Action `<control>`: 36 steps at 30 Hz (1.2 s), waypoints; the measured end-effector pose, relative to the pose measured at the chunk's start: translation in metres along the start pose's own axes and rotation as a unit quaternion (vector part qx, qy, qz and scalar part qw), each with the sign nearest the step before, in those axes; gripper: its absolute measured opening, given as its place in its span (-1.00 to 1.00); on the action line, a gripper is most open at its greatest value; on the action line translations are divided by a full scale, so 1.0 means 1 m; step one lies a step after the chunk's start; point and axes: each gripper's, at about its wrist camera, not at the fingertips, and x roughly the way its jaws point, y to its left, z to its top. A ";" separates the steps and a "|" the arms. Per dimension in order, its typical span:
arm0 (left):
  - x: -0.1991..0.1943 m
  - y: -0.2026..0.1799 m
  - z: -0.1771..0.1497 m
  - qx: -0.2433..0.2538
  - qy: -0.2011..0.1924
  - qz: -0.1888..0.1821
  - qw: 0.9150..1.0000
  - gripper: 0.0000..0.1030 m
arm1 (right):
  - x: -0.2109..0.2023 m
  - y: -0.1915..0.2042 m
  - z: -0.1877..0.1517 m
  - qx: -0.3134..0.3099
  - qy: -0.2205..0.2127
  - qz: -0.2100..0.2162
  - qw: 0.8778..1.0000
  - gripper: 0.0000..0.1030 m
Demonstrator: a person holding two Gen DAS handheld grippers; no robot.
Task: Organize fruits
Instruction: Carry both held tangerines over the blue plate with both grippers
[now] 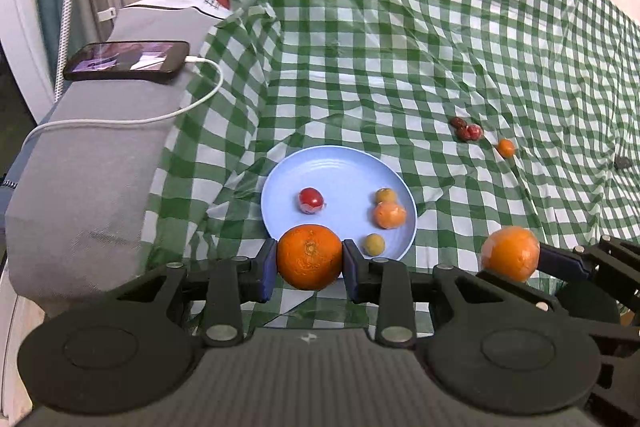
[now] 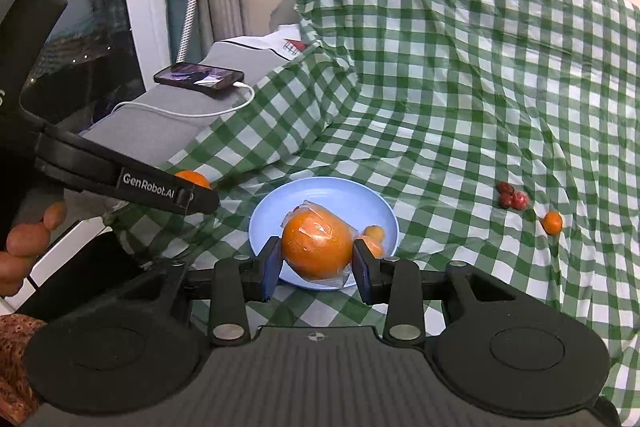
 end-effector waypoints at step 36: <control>0.089 0.006 0.049 0.004 0.046 0.008 0.999 -0.28 | 0.098 -0.027 0.013 0.022 0.074 0.005 0.997 -0.23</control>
